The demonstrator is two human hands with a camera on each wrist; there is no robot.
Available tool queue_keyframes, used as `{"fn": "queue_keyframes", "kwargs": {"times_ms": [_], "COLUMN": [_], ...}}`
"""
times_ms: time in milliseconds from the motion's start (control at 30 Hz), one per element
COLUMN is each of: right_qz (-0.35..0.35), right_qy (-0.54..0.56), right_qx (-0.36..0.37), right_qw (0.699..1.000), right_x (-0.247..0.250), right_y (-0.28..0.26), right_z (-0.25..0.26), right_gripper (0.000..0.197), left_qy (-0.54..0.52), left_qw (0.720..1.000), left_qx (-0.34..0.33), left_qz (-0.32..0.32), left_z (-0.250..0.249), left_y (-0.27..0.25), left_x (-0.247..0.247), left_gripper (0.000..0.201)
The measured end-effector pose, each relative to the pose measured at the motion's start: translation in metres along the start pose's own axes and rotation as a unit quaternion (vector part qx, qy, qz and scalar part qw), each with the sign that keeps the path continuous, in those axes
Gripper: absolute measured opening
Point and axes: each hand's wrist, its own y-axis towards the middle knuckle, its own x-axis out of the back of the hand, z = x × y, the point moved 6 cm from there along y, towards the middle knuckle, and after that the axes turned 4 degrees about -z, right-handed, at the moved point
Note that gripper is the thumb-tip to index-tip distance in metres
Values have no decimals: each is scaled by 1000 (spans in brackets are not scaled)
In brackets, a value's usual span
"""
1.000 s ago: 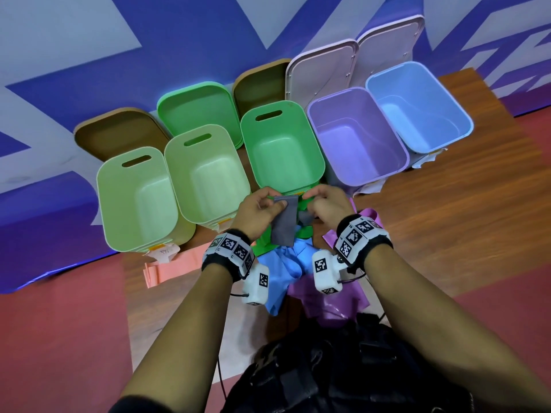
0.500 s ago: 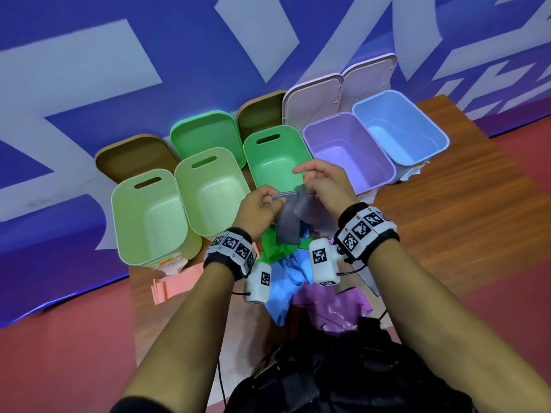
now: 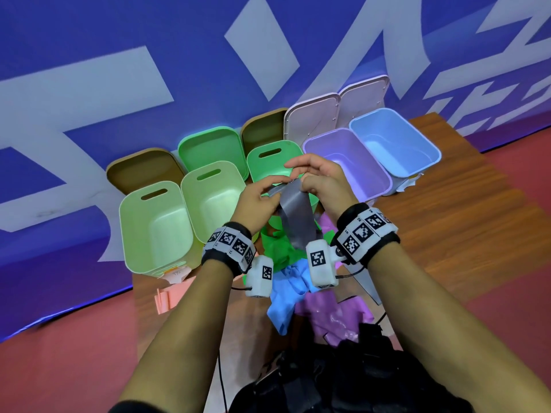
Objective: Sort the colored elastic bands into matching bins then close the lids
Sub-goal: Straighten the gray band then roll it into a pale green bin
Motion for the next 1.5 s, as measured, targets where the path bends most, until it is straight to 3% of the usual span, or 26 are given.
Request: {"fn": "queue_keyframes", "kwargs": {"times_ms": [167, 300, 533, 667, 767, 933, 1133, 1500], "right_qz": [-87, -113, -112, -76, -91, -98, -99, -118], "right_qy": [-47, -106, -158, -205, -195, -163, -128, -104], "right_qx": [-24, -32, -52, -69, -47, -59, -51, 14], "right_qw": [995, 987, 980, 973, 975, 980, 986, 987], "right_x": [14, 20, 23, 19, 20, 24, 27, 26], "right_y": [10, 13, 20, 24, 24, 25, 27, 27], "right_z": [-14, -26, -31, -38, -33, -26, -14, 2], "right_gripper": [21, 19, 30, 16, 4, 7, 18, 7], "left_qy": [-7, -20, -27, -33, -25, -41, -43, -45], "left_qw": [1000, 1000, 1000, 999, 1000, 999, 998, 999], "left_qx": [2, -2, 3, 2, 0, 32, 26, 5], "left_qz": [-18, -7, 11, 12, 5, -13, -23, -16], "left_z": [-7, -16, -20, -22, -22, -18, -23, -27], "left_y": [0, 1, 6, 11, 13, 15, 17, 17], "left_x": [7, 4, 1, 3, 7, 17, 25, 33], "left_gripper": [29, 21, 19, 20, 22, 30, 13, 14]}}
